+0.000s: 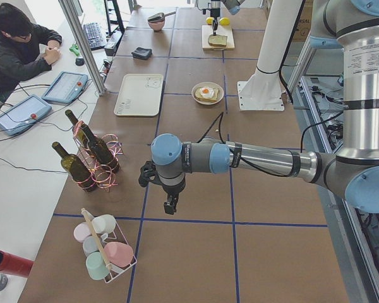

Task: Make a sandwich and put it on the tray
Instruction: 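Lift the bread slice with the right gripper and carry it over the egg toast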

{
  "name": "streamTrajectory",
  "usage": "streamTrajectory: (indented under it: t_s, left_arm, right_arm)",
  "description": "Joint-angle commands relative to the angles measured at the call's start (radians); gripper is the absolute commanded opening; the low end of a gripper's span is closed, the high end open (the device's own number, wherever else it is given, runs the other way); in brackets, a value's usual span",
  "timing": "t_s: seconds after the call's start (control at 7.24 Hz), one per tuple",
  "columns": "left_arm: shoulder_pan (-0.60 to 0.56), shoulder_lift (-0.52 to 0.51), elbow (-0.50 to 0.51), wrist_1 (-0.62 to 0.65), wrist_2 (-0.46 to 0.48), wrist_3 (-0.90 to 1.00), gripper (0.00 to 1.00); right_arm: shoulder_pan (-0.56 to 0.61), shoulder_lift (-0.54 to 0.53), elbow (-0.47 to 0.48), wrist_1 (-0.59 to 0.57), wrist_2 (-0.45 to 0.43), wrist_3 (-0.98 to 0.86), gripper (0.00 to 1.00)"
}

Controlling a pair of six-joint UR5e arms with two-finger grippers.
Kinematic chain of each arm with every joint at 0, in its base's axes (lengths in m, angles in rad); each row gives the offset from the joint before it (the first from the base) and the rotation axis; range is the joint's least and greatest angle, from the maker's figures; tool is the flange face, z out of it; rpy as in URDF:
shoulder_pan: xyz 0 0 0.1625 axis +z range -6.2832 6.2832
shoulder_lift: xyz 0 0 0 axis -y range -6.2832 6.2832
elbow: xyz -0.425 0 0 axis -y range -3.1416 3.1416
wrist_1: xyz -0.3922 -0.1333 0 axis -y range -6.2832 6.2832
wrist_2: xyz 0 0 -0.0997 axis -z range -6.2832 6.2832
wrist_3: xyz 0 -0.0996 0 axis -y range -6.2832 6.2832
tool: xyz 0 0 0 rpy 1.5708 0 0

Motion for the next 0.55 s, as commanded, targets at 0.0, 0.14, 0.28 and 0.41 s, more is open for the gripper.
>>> streamTrajectory:
  t_s: [0.0, 0.14, 0.28, 0.41]
  left_arm:
    - [-0.001, -0.001, -0.001, 0.000, 0.000, -0.001, 1.00]
    - [-0.001, -0.001, -0.001, 0.000, 0.000, -0.001, 1.00]
    - [0.001, -0.001, -0.001, 0.000, 0.000, 0.000, 1.00]
    - [0.001, -0.001, -0.001, 0.000, 0.000, 0.001, 1.00]
  right_arm:
    - [0.028, 0.094, 0.013, 0.008, 0.113, 0.027, 0.00]
    - [0.028, 0.165, 0.033, 0.008, 0.114, 0.152, 0.00]
    - [0.027, 0.252, 0.051, 0.006, 0.110, 0.268, 0.00]
    - [0.007, 0.338, 0.047, -0.004, 0.107, 0.324, 0.00]
